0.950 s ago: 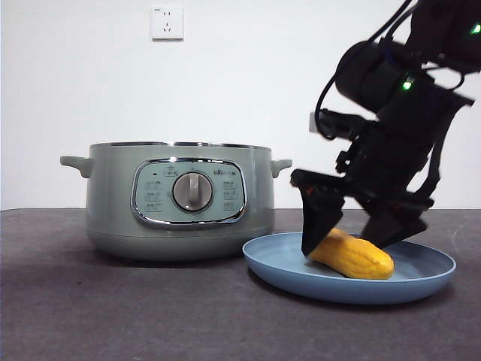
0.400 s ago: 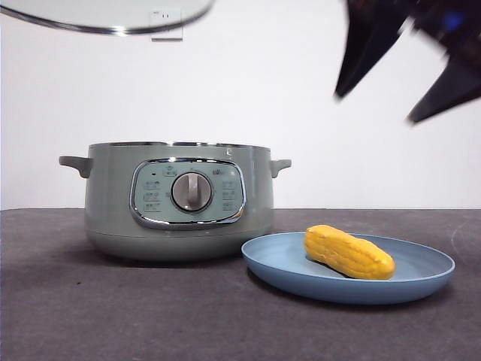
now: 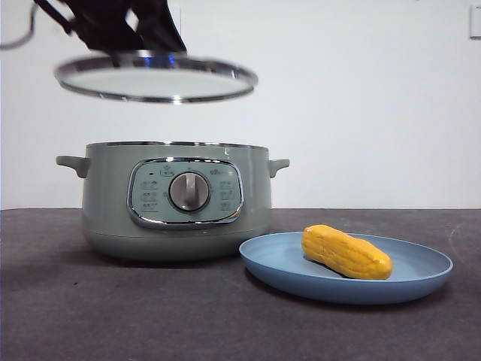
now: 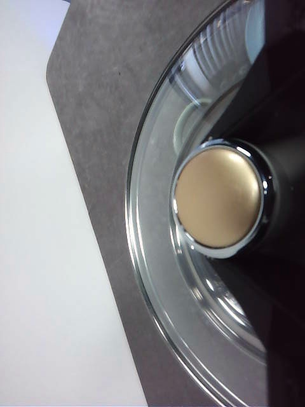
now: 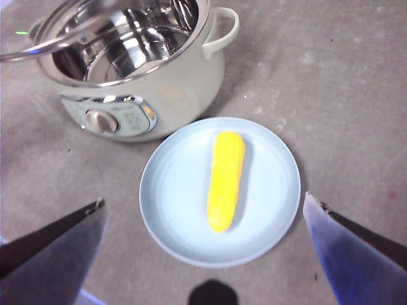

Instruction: Take the corn out from the steamer,put the corn on the plate,close the lid

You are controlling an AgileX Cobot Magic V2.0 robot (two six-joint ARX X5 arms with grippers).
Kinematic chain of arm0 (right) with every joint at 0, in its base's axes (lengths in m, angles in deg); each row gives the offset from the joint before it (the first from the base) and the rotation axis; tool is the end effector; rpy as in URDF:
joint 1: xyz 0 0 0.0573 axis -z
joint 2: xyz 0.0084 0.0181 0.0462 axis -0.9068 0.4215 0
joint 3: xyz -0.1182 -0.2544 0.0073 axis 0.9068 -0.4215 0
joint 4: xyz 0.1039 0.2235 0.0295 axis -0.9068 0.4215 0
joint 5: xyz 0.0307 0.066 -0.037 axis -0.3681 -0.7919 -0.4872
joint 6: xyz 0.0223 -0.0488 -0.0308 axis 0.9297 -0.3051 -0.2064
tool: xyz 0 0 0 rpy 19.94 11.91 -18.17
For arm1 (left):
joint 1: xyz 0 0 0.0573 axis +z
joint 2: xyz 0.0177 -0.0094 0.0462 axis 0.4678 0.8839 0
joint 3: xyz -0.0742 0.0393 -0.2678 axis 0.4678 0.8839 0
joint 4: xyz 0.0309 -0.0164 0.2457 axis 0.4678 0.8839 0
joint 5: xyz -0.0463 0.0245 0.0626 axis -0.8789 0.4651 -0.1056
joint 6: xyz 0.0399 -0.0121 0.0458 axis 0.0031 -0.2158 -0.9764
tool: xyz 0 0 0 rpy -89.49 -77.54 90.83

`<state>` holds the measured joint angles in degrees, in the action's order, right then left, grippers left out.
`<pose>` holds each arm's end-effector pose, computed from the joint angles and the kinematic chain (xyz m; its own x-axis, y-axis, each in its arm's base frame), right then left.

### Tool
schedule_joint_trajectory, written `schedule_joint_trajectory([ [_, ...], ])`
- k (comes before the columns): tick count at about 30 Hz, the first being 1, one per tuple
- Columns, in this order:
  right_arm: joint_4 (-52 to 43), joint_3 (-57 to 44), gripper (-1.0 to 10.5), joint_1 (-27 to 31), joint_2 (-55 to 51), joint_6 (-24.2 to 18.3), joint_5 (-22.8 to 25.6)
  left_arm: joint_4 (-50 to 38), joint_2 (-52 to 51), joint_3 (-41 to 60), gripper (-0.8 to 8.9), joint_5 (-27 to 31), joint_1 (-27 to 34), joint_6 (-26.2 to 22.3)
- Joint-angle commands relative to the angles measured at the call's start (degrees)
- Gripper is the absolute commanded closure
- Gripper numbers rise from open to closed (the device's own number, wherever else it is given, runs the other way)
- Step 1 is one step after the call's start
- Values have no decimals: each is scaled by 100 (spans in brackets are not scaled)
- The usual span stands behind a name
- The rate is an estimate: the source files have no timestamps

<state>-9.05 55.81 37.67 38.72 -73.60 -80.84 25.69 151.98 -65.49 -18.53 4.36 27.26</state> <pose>0.1075 0.0594 0.3230 0.6915 0.4470 -0.5675 -0.4559 0.8794 0.1372 0.2919 -0.1332 0.3291 0.8201 -0.5018 -0.2752 0.5234 0.8521 0.0059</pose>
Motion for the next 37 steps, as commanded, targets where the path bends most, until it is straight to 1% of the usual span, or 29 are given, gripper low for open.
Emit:
schedule_joint_trajectory([
  [1,240,-26,410,-13,-258,-4,2,-651,225,-44,822,-4,0,-70],
  [9,680,-26,410,-13,-710,13,11,-1303,935,-44,822,7,0,-70],
  [15,863,-26,410,-13,-769,20,9,-1469,1252,-44,822,50,0,-72],
  [18,879,-26,410,-13,-769,20,9,-1460,1327,-44,822,166,0,-72],
  [21,879,-26,410,-13,-769,20,9,-1451,1346,-44,822,162,0,-74],
  [24,881,-26,410,-13,-769,20,9,-1458,1346,-44,822,162,0,-190],
  [37,879,-26,411,-13,-769,22,9,-1093,1346,-44,822,107,-17,-179],
])
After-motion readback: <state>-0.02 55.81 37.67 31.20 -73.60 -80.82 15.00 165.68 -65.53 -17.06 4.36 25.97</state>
